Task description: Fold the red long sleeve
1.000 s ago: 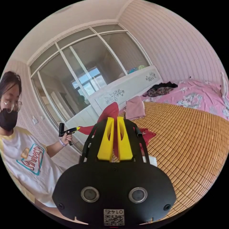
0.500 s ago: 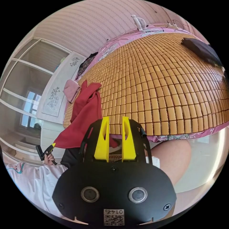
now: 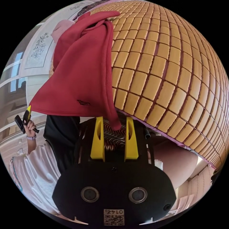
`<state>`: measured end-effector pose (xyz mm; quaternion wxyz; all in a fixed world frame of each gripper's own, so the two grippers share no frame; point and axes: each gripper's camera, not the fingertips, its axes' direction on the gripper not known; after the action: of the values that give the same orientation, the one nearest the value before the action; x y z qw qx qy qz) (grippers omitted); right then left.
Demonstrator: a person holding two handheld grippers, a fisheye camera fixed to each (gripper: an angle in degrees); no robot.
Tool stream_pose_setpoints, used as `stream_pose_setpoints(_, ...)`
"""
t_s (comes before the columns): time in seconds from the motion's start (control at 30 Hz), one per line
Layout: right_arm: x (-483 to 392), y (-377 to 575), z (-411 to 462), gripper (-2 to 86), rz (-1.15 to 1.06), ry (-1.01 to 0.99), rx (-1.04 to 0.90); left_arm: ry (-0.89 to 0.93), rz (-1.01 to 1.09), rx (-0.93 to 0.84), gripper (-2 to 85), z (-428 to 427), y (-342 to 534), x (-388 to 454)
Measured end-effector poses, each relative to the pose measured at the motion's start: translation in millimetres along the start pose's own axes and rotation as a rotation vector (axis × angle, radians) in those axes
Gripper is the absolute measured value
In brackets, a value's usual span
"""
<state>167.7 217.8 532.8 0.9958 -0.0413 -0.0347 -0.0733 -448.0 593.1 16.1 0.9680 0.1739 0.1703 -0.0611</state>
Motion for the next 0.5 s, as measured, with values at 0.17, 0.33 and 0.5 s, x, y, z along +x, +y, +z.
stream_pose_setpoints(0.17,38,19,-2,4.2,-0.01,-0.126,0.041,0.02,0.002,0.023,0.0,-9,11,7)
stream_pose_setpoints(0.33,89,59,-19,2.0,-0.087,-0.728,0.234,0.051,0.062,0.09,-0.2,-30,22,20)
stream_pose_setpoints(0.5,126,111,-63,1.2,-0.195,-1.2,0.653,0.205,0.077,0.321,-0.5,-71,19,26)
